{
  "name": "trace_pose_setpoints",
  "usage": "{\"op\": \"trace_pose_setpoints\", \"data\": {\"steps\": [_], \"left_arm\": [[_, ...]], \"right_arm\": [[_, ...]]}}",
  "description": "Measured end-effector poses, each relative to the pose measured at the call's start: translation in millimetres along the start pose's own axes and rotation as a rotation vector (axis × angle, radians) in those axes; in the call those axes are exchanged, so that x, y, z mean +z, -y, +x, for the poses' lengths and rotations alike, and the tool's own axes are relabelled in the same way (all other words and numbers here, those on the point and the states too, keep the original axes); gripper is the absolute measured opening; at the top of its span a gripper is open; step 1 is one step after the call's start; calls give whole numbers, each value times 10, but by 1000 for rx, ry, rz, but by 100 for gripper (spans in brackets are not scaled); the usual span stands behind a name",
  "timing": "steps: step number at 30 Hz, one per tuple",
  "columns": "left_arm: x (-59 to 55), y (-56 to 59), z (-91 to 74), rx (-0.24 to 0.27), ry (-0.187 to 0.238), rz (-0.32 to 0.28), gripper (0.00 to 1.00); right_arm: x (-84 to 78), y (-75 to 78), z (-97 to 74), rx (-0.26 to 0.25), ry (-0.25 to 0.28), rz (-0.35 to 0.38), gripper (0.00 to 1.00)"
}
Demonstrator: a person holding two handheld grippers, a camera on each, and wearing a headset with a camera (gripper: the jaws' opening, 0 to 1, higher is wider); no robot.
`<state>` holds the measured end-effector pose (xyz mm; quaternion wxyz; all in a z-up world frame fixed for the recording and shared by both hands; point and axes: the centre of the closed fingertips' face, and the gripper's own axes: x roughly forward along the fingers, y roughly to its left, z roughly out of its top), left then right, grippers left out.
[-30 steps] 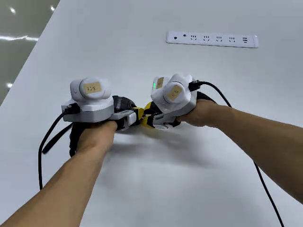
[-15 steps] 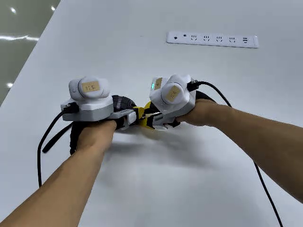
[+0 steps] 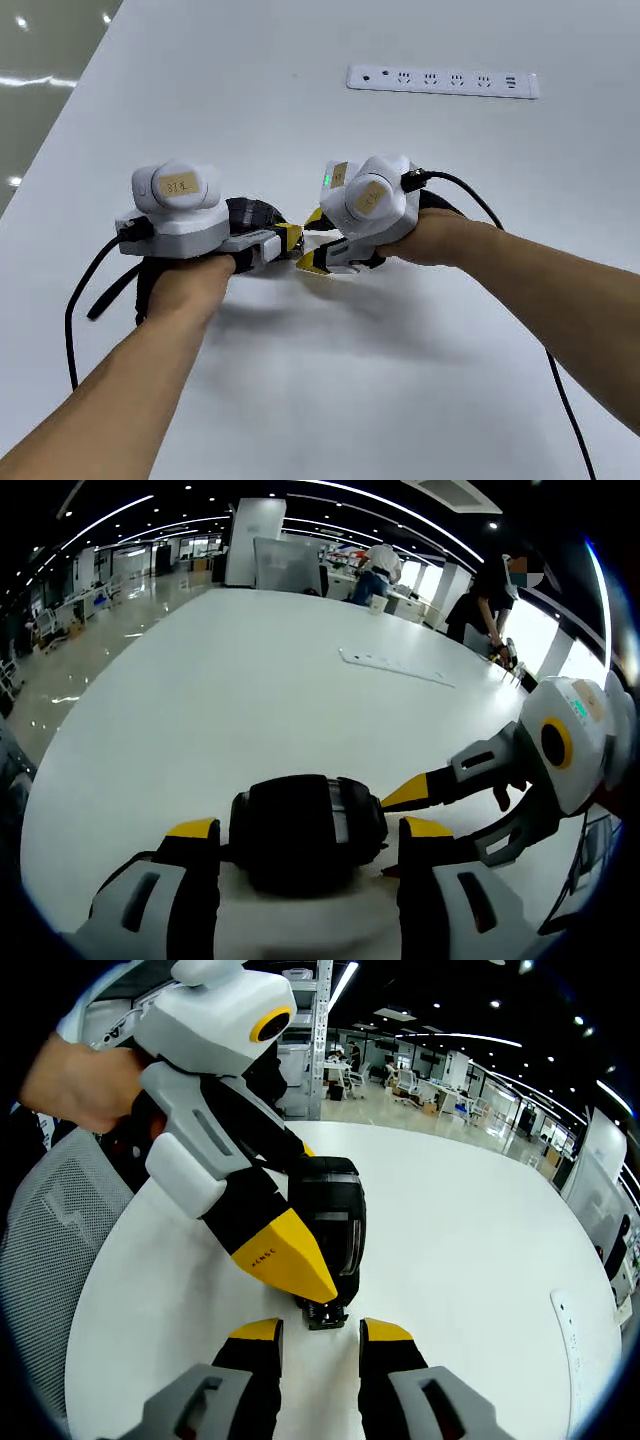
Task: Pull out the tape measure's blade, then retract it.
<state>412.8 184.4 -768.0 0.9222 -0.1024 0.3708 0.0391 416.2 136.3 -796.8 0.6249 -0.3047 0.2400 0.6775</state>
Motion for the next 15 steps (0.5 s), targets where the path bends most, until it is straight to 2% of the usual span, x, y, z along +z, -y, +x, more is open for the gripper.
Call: {"op": "trace_pose_setpoints", "data": {"steps": [11,15], "left_arm": [[-49,-53,-117,-23,1,52,73],[-48,-51,-167,-48,23,69,75]], "right_arm": [[-92,8,-189,-29,9,33,33],[-115,13,-283,-43,21,53,35]]}}
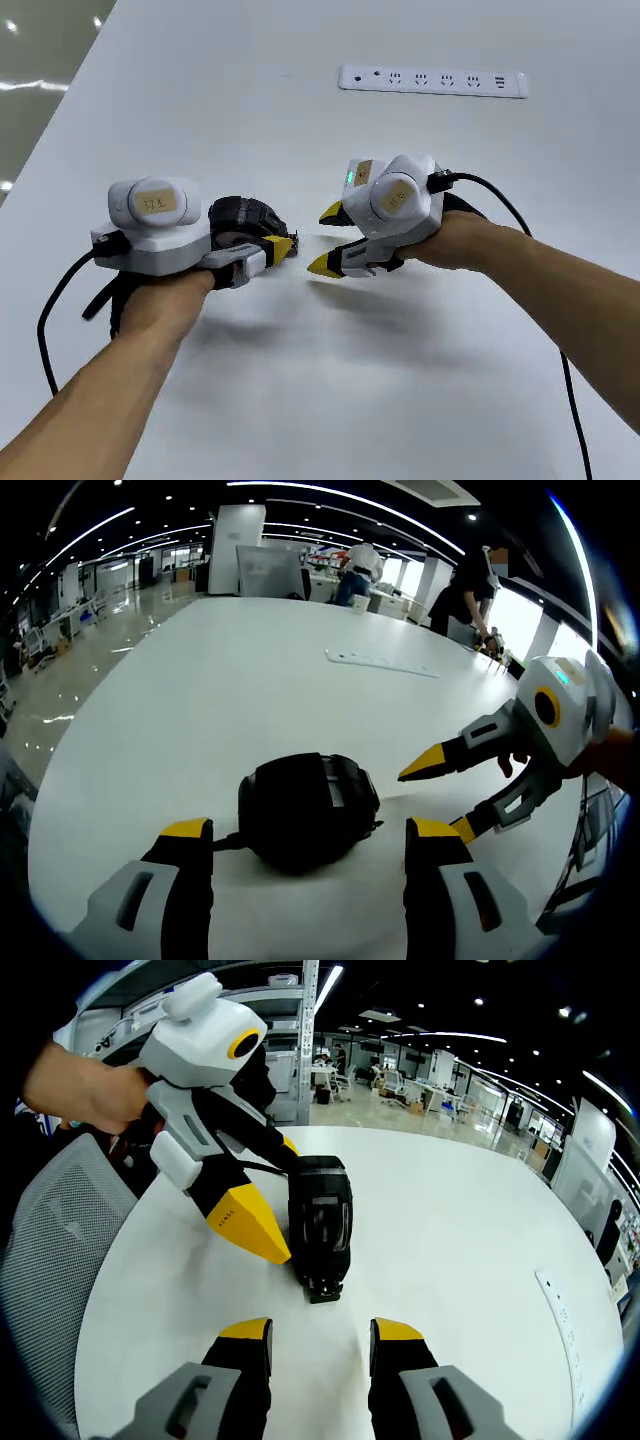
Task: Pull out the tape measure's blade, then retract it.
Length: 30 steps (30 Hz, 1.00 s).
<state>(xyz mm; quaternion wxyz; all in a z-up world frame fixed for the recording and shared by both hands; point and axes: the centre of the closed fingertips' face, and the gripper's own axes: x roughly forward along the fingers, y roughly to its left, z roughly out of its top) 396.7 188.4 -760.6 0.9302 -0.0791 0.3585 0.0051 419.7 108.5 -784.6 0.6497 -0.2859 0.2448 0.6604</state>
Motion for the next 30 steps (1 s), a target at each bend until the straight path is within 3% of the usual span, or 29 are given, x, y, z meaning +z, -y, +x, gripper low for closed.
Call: {"op": "trace_pose_setpoints", "data": {"steps": [6,10,13,22,30], "left_arm": [[-13,40,-68,-41,21,32,79],[-43,45,-106,-56,22,97,83],[-66,75,-142,-77,30,113,84],[-107,58,-257,-122,63,170,97],[-157,43,-368,-151,71,225,99]], "right_arm": [[-44,24,-139,-35,17,35,39],[-70,-17,-258,-56,29,59,42],[-99,-40,-342,-77,35,74,44],[-190,-91,-594,-150,70,143,52],[-356,-141,-754,-202,93,206,59]]}}
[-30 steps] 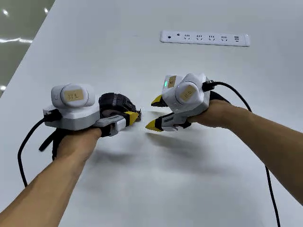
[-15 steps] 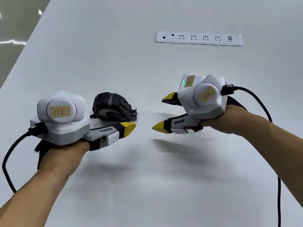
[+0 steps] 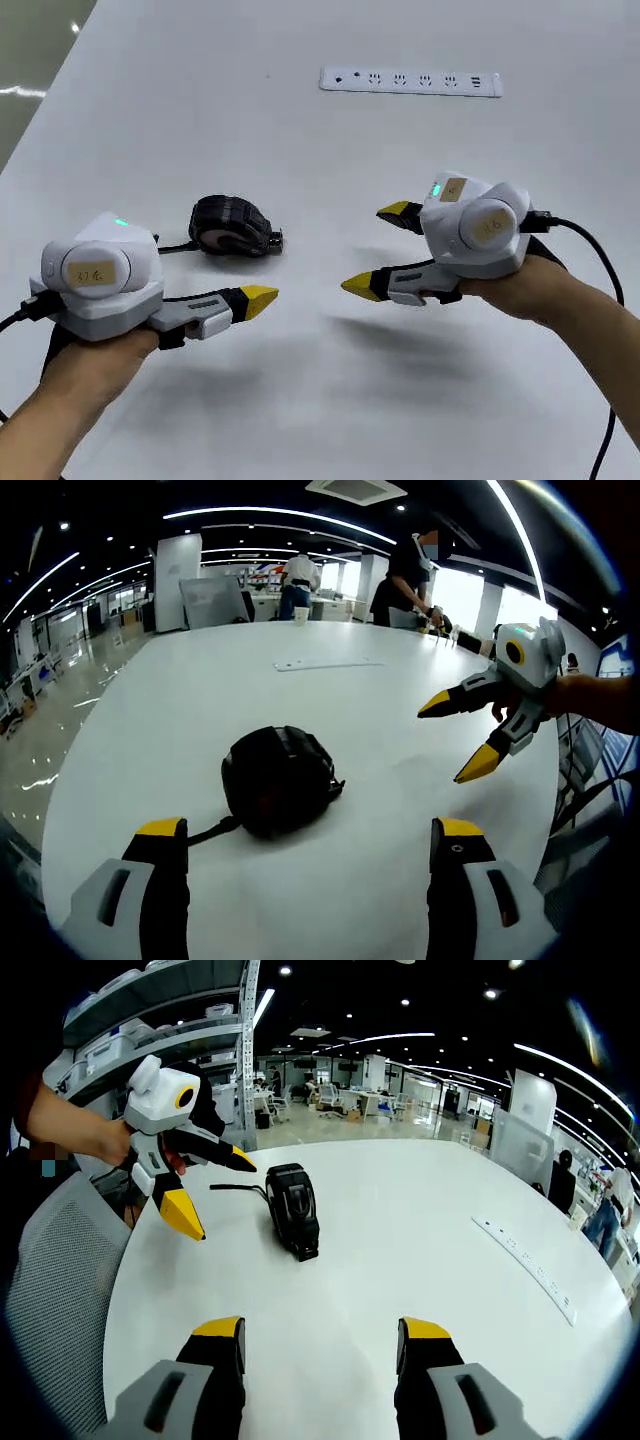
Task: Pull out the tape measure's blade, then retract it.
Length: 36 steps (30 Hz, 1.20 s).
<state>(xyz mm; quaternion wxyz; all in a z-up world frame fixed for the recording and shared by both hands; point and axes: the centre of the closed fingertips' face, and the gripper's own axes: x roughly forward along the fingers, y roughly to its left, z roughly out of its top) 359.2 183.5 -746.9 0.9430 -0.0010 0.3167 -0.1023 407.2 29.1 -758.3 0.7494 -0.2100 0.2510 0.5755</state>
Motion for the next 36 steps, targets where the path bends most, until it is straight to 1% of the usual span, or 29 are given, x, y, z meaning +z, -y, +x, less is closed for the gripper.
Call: {"op": "trace_pose_setpoints", "data": {"steps": [2,3,4,7,8,10,12,15,18,20,21,22,27,28,30,31,34,35,36], "left_arm": [[-6,17,-22,-6,-3,12,99],[-1,32,-43,-14,2,21,99],[4,17,-53,-17,4,23,99],[14,26,-97,-28,15,26,99],[19,29,-114,-36,22,29,99],[13,31,-133,-46,24,35,99],[10,36,-154,-60,34,42,99],[7,63,-185,-82,44,51,99],[-1,95,-222,-104,48,84,99],[-7,117,-242,-120,50,105,99],[-15,133,-260,-124,52,114,99],[-18,124,-268,-124,52,122,99],[-24,135,-327,-143,66,139,99],[-24,156,-339,-160,71,144,99],[-37,141,-355,-152,67,164,99],[-37,143,-367,-150,71,176,99],[-54,138,-378,-164,61,178,99],[-56,141,-396,-160,66,194,99],[-55,119,-394,-163,68,205,99]], "right_arm": [[-34,-15,-40,-8,6,11,61],[-55,-19,-66,-18,8,15,61],[-67,-26,-81,-21,9,22,62],[-112,-76,-127,-20,12,44,66],[-131,-83,-142,-26,16,49,66],[-167,-102,-164,-28,14,51,66],[-223,-107,-198,-40,-2,55,67],[-239,-114,-271,-55,21,80,68],[-244,-155,-360,-69,44,99,71],[-265,-151,-386,-76,53,104,73],[-272,-145,-414,-87,66,107,74],[-274,-145,-430,-90,73,112,76],[-277,-152,-523,-112,99,131,80],[-273,-156,-545,-116,108,138,81],[-282,-158,-572,-122,117,151,82],[-287,-167,-581,-121,121,153,83],[-328,-187,-610,-122,120,160,85],[-330,-210,-631,-122,123,165,86],[-332,-220,-646,-123,126,168,87]]}}
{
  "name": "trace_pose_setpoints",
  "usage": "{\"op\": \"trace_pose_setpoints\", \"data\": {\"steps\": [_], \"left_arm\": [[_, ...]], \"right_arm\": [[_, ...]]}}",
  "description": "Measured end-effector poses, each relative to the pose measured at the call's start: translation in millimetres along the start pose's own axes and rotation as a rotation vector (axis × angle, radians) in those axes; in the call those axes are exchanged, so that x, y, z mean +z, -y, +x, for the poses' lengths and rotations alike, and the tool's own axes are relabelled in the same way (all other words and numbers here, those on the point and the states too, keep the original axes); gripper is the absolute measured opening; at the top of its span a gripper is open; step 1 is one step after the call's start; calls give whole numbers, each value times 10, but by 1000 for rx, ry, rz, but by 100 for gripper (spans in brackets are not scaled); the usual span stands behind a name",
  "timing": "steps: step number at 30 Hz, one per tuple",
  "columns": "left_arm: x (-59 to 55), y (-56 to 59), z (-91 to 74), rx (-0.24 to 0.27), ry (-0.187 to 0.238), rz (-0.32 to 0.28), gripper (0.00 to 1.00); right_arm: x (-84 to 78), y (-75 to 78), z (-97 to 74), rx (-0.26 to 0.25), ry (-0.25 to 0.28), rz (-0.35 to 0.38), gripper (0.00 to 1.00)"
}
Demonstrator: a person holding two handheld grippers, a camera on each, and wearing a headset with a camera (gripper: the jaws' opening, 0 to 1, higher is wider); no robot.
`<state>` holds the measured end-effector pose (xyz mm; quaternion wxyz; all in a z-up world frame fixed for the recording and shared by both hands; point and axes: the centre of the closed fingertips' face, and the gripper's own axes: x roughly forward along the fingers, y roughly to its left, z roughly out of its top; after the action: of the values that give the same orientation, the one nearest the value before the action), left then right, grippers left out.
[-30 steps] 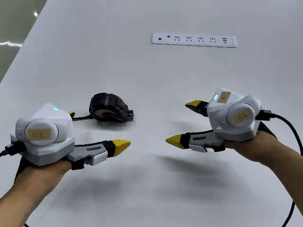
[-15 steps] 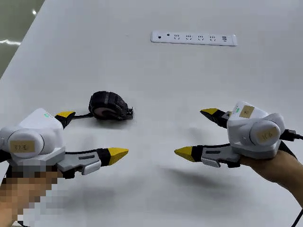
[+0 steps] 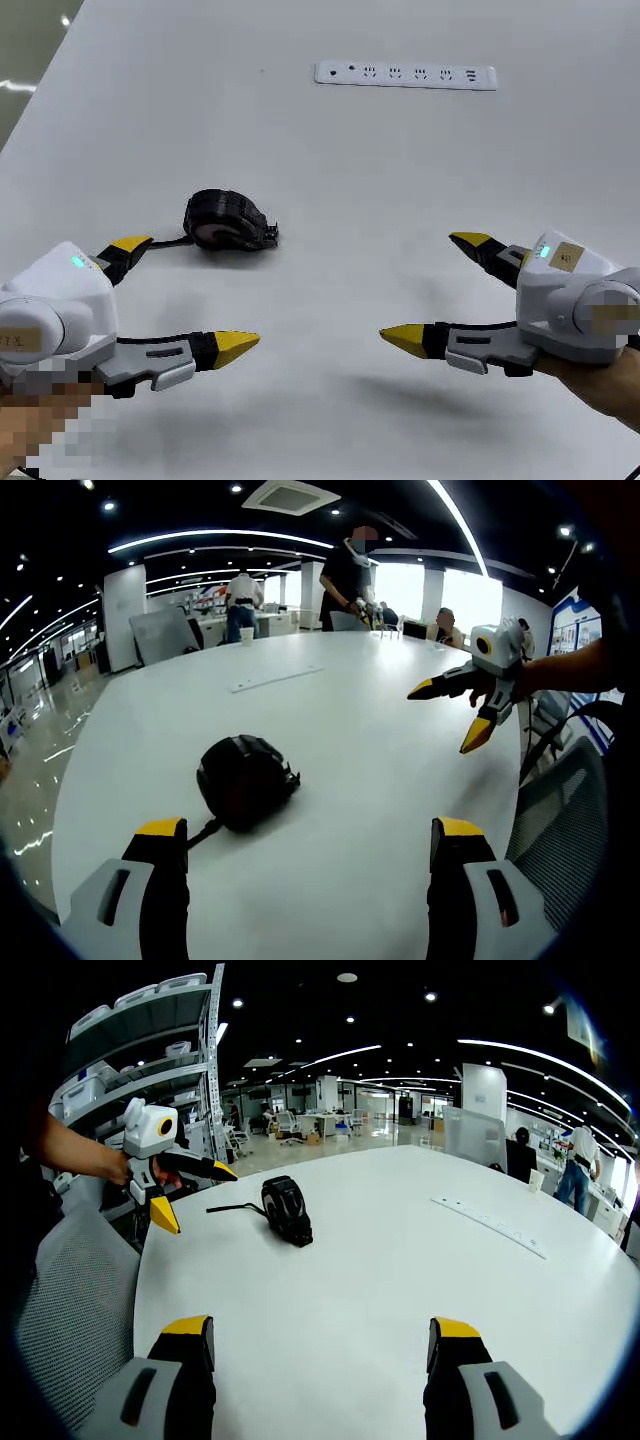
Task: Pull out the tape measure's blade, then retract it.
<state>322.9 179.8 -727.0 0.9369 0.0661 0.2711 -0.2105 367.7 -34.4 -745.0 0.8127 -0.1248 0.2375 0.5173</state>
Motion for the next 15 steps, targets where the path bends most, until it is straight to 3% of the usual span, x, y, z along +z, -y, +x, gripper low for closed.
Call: {"op": "trace_pose_setpoints", "data": {"steps": [5,7,15], "left_arm": [[-23,13,-46,-19,-22,3,99],[25,26,-82,-25,1,5,99],[38,-74,-171,-17,20,-29,99]], "right_arm": [[-18,-3,-95,-24,24,26,93],[-25,10,-137,-37,32,35,94],[-97,19,-281,-54,29,56,99]]}}
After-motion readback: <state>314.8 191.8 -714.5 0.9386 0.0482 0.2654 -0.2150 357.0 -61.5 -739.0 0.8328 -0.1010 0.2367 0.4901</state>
